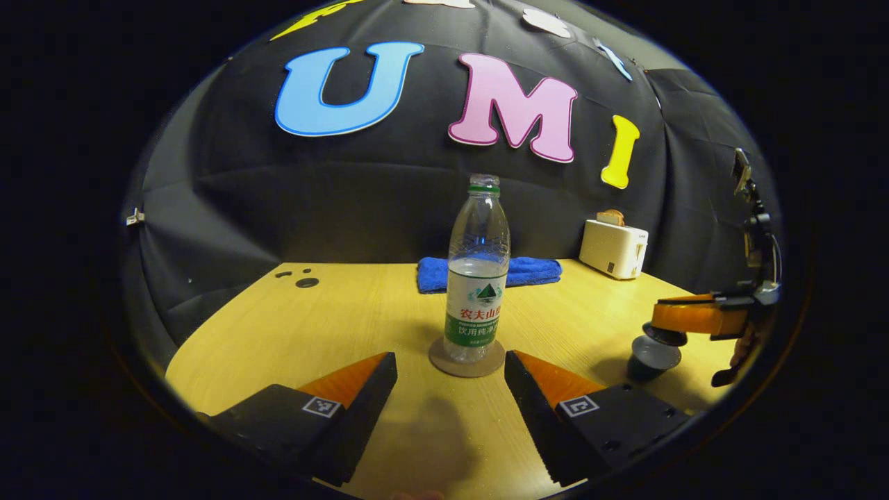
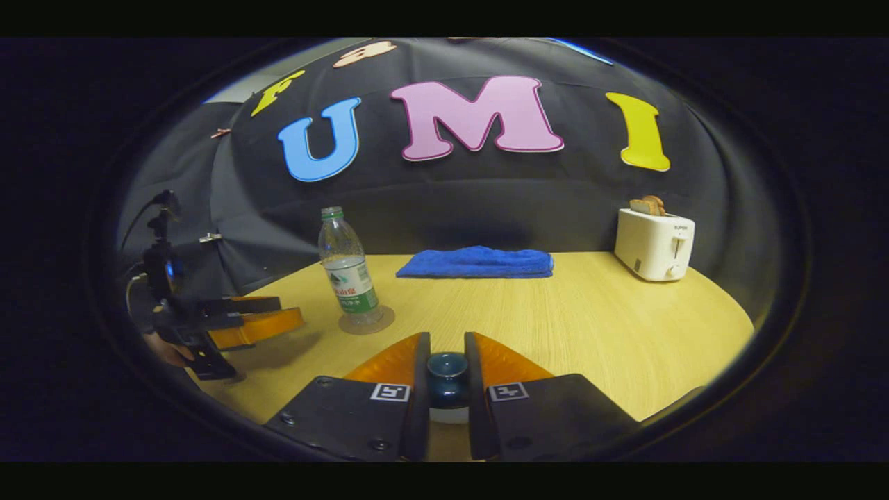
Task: Open the teacup lid with one hand, grasp the water bottle and pour water into the teacup with the other hand; after pouring, place the water bottle on the coaster and then close the teacup lid.
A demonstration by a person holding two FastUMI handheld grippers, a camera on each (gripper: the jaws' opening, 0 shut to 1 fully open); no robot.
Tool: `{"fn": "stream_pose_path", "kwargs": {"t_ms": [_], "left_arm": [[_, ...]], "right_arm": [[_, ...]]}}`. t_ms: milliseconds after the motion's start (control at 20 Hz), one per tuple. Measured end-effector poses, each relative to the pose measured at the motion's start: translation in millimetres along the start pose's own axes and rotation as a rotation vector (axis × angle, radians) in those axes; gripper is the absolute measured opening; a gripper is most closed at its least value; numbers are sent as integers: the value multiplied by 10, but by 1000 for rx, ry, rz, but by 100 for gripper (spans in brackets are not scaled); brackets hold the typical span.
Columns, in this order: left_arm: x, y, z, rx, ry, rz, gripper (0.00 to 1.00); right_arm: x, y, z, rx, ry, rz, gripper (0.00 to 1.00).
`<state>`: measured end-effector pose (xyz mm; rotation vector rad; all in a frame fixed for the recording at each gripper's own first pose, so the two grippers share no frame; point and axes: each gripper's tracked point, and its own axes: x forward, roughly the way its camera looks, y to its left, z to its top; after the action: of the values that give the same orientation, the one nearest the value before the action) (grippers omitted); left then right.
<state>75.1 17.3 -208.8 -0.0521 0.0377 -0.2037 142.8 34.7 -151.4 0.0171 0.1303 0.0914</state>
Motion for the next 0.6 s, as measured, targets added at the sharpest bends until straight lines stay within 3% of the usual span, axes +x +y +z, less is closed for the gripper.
{"fn": "stream_pose_path", "kwargs": {"t_ms": [200,300,400,450,500,550,600], "left_arm": [[-306,16,195,26,-21,15,98],[-341,-30,240,29,-26,8,98],[-350,-74,218,29,-17,0,98],[-342,-91,202,30,-14,0,98],[-337,-108,197,28,-12,0,98],[-325,-134,186,24,-10,-1,98],[-325,-157,187,18,-10,-3,98]], "right_arm": [[-23,-92,-133,25,-12,-20,27],[4,-95,-180,27,-10,-18,22],[12,-57,-187,20,-17,-1,27],[9,-39,-194,8,-21,3,21],[6,-28,-201,3,-20,9,32],[7,-13,-220,2,-14,15,23],[3,0,-231,1,-11,22,28]]}}
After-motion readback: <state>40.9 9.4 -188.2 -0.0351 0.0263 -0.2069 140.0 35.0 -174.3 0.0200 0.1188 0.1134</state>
